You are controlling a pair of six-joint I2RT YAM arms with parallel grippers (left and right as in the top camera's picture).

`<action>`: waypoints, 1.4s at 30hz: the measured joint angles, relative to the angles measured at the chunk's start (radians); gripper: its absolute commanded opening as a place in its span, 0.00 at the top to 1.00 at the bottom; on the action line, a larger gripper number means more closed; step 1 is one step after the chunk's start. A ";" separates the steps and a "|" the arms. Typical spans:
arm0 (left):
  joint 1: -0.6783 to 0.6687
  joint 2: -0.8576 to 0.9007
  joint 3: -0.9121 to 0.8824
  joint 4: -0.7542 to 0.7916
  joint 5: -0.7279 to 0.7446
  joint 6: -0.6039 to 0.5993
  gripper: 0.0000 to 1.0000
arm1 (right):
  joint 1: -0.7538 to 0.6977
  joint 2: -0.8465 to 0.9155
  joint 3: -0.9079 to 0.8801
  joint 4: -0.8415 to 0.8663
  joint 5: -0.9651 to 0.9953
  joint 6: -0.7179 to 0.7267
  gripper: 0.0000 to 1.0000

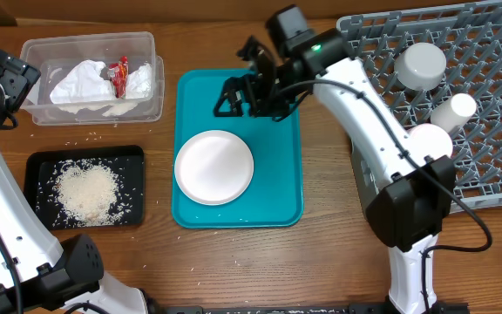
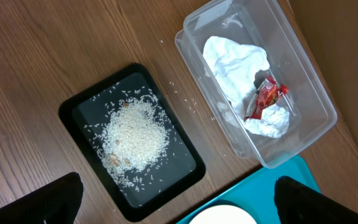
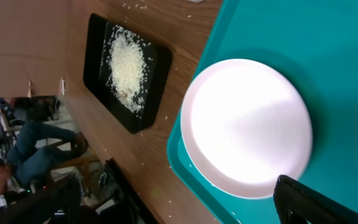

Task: Sort waste into correct bins and load items into the dishwasher
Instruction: 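Reach the right gripper to the large white plate's edge and grasp it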

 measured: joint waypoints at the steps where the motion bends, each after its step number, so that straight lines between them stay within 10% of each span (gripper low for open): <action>1: 0.000 0.000 0.000 0.000 0.000 0.000 0.00 | 0.013 0.000 0.000 0.002 0.020 0.013 0.01; 6: 0.000 0.000 0.000 0.000 0.000 0.000 0.00 | 0.079 0.000 -0.025 0.009 0.264 0.153 0.26; 18: 0.000 0.000 0.000 0.000 0.000 0.000 0.00 | 0.187 0.000 -0.357 0.201 0.600 0.452 0.36; 42: 0.000 0.000 0.000 0.000 0.000 0.000 0.00 | 0.182 0.000 -0.560 0.338 0.553 0.511 0.56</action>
